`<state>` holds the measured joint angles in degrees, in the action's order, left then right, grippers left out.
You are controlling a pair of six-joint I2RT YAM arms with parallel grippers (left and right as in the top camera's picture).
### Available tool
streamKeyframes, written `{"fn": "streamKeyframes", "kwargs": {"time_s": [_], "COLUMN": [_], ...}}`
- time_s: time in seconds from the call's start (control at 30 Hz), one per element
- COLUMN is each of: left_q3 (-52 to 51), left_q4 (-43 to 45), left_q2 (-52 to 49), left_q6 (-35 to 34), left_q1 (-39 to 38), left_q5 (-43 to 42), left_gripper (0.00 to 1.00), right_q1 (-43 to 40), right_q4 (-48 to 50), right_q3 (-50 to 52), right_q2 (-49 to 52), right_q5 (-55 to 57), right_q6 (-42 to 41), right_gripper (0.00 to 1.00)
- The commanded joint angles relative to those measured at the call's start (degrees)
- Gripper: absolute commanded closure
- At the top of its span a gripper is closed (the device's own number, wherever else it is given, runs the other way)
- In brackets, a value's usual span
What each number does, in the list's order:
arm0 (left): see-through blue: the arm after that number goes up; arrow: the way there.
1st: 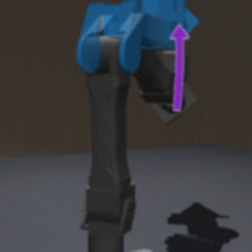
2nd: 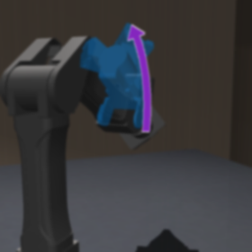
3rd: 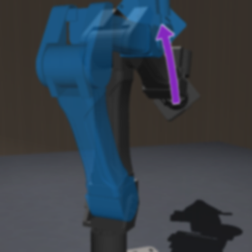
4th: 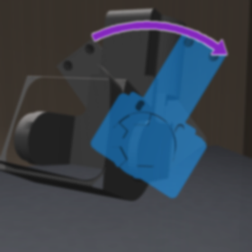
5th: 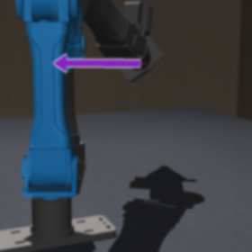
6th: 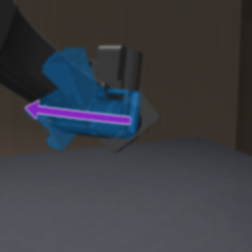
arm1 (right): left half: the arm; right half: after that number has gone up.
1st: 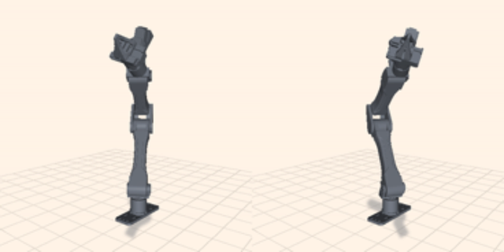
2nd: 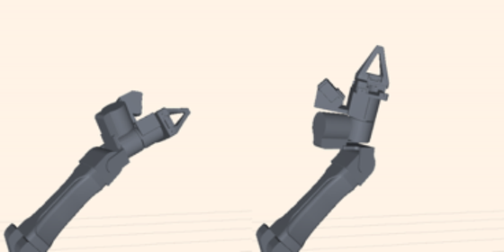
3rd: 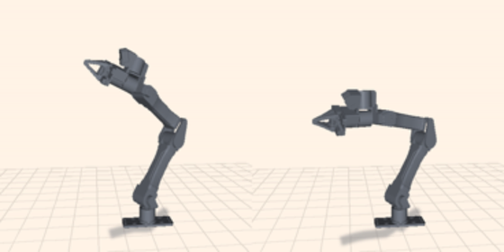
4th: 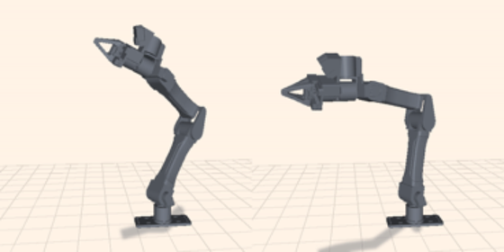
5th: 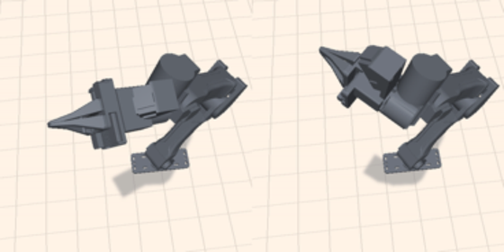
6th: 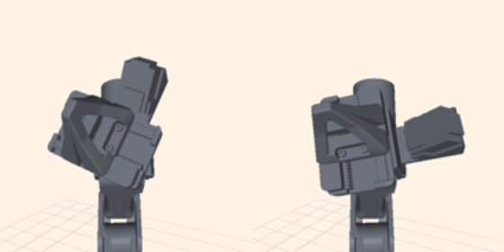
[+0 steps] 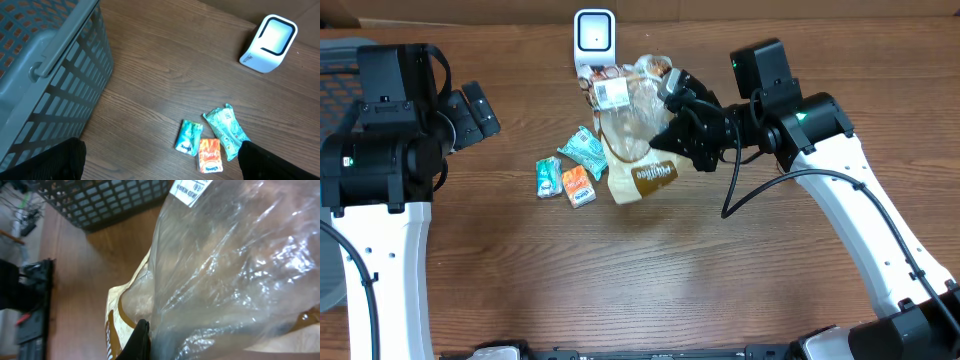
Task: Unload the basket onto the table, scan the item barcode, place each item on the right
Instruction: 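Lift the bread bag and bring it in front of the scanner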
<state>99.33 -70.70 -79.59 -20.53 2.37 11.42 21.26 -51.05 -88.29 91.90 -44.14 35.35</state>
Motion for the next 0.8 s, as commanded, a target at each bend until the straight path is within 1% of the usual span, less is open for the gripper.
{"fn": "streamKeyframes", "kwargs": {"time_s": [0.0, 0.13, 0.47, 0.5, 0.6, 0.67, 0.73, 0.77], "left_q3": [0.46, 0.46, 0.46, 0.46, 0.46, 0.46, 0.46, 0.46], "left_q4": [0.20, 0.17, 0.17, 0.17, 0.17, 0.20, 0.17, 0.17], "left_q2": [0.83, 0.83, 0.83, 0.83, 0.83, 0.83, 0.83, 0.83], "left_q6": [1.27, 1.27, 1.27, 1.27, 1.27, 1.27, 1.27, 1.27], "left_q1": [0.24, 0.24, 0.24, 0.24, 0.24, 0.24, 0.24, 0.24], "left_q5": [0.61, 0.61, 0.61, 0.61, 0.61, 0.61, 0.61, 0.61], "left_gripper": [0.00, 0.00, 0.00, 0.00, 0.00, 0.01, 0.01, 0.00], "right_q1": [0.00, 0.00, 0.00, 0.13, 1.84, 3.69, 4.92, 5.60], "right_q4": [3.08, 5.88, 7.19, 7.65, 10.49, 13.75, 17.33, 21.64], "right_q3": [-1.03, -1.03, -1.03, -1.03, -1.03, -1.03, -1.05, -1.05], "right_q2": [-0.48, -0.50, -0.48, -0.42, 0.46, 1.99, 3.69, 5.29], "right_q5": [-0.52, -0.96, 0.37, 2.36, 14.93, 26.80, 33.99, 39.28], "right_q6": [2.64, 2.67, 2.64, 2.62, 1.40, 0.07, 0.04, 0.04], "right_gripper": [0.96, 0.96, 0.96, 0.96, 0.96, 0.96, 0.96, 0.96]}}
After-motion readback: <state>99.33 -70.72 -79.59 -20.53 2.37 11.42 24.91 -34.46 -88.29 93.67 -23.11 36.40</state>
